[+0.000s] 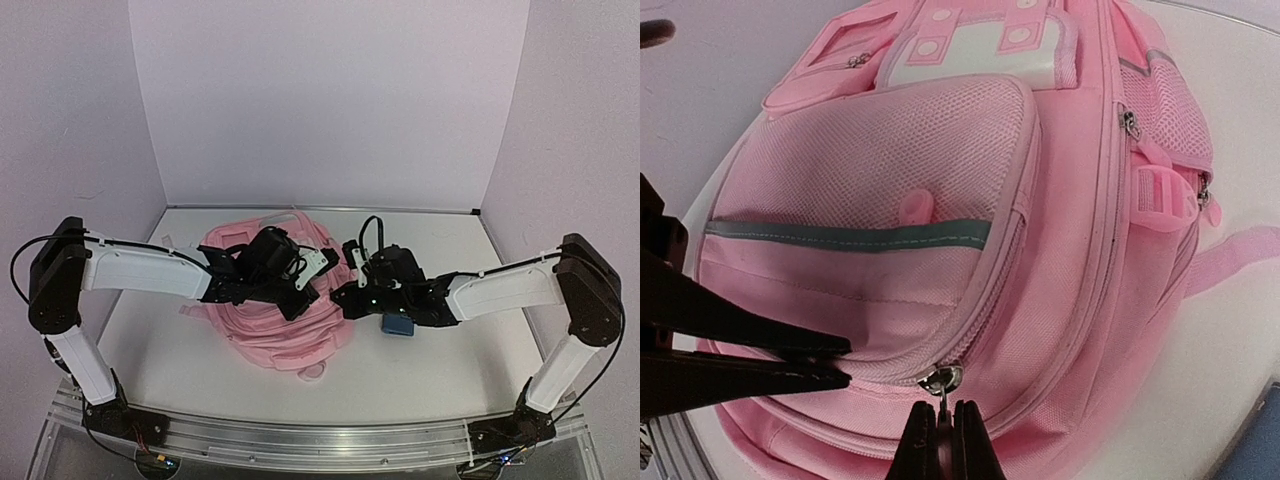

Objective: Pack the student bag
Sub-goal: Zip the student bag at the center of the board.

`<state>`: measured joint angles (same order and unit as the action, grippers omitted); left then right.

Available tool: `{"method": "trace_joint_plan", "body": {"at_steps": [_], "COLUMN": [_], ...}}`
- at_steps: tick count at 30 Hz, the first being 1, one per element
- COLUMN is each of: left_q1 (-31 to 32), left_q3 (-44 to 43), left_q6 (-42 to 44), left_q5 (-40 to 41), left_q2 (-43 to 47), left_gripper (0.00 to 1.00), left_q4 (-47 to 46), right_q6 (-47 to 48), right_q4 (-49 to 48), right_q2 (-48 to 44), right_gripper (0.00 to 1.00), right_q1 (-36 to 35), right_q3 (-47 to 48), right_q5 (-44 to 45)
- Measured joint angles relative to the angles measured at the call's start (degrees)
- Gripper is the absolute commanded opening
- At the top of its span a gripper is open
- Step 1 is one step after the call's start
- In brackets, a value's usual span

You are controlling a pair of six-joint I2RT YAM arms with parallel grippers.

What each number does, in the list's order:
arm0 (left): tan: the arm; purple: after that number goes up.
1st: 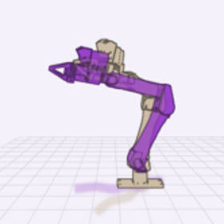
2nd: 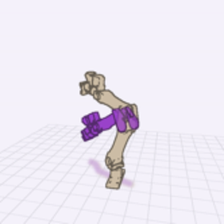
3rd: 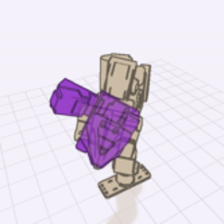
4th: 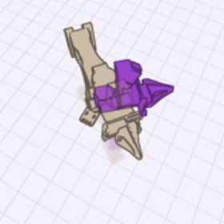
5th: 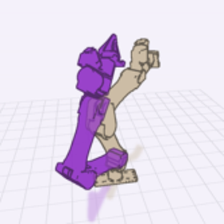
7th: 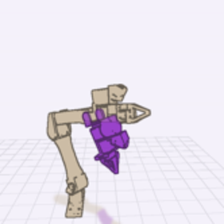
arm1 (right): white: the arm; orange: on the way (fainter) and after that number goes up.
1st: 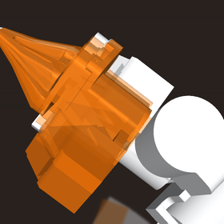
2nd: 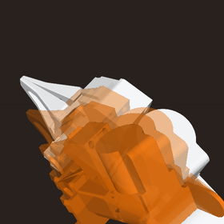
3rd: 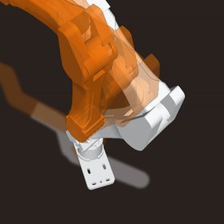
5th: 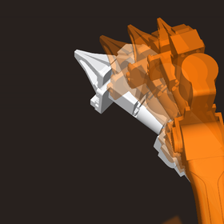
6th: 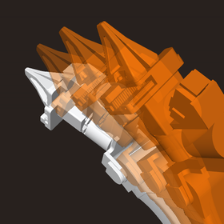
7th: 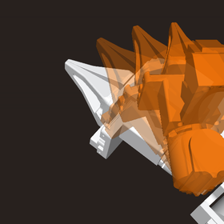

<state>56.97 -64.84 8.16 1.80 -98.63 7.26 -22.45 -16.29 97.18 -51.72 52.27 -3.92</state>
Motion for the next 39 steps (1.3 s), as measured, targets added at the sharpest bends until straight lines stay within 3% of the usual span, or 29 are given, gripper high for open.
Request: {"method": "trace_joint_plan", "body": {"at_steps": [11,21,23,27,29,32,39], "left_q1": [0.1,-0.2,-0.6,-1.6,-2.3,-5.8,-24.4], "left_q3": [4.6,10.0,11.0,12.1,12.2,12.2,13.6], "left_q6": [-1.1,-3.7,-4.9,-10.8,-14.9,-21.9,-35.2], "left_q5": [-1.3,-1.7,-1.2,-1.2,-2.1,-4.0,-5.9], "left_q2": [2.5,8.0,8.7,10.8,12.7,16.1,22.3], "left_gripper": [0.0,0.01,0.1,0.58,0.68,0.77,0.82], "left_q4": [-4.4,-4.8,-4.8,-2.8,0.4,4.2,6.3], "right_q6": [0.9,8.0,8.9,9.3,9.2,8.7,6.8], "right_q4": [-0.3,4.2,5.5,5.5,5.3,4.7,2.4], "right_q2": [0.0,6.3,8.1,10.3,10.3,10.3,10.3], "right_gripper": [0.0,0.0,0.0,0.0,0.0,0.0,0.0], "right_q1": [3.4,6.9,6.9,7.0,7.5,8.4,8.2], "right_q3": [0.4,9.6,12.1,14.1,14.1,13.9,11.2], "right_q5": [-6.2,-13.8,-15.2,-16.6,-16.3,-15.7,-13.8]}}
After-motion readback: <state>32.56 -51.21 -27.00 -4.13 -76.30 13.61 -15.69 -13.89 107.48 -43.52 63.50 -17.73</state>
